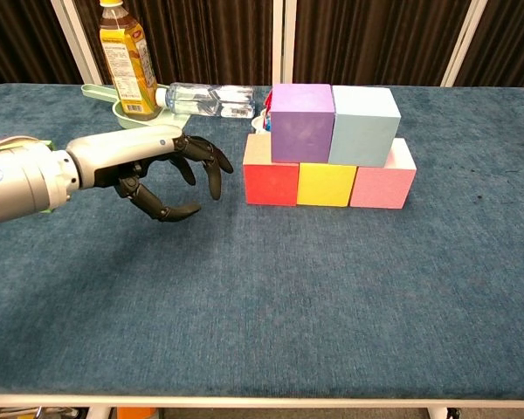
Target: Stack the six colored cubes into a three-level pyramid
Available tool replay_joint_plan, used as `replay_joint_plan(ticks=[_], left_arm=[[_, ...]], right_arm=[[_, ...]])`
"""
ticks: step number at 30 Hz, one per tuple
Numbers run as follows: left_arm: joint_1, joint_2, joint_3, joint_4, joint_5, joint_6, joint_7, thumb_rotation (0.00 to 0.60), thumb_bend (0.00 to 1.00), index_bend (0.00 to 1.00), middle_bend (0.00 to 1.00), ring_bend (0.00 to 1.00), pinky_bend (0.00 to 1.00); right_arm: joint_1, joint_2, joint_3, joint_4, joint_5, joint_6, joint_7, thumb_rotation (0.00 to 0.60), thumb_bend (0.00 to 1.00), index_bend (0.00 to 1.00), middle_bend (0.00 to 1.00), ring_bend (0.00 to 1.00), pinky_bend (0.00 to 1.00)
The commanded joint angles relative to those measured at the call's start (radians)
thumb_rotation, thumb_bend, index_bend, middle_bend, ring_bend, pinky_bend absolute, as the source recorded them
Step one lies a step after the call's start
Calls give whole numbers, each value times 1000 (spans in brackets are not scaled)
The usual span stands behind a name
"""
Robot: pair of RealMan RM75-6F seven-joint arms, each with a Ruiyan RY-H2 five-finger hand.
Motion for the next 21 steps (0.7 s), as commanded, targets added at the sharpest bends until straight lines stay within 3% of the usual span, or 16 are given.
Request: replay_joint_plan(ticks=[1,21], left_arm=[[-5,-7,-1,7,-1,-1,-6,600,374,433,146,8,266],[-39,-49,-8,55,-16,-14,-23,600,374,433,137,8,266]], right_arm=[[0,-2,0,5,0,-3,3,600,0,0,146,0,0],[-8,-10,-7,37,-10,-17,22,600,0,0,146,0,0]])
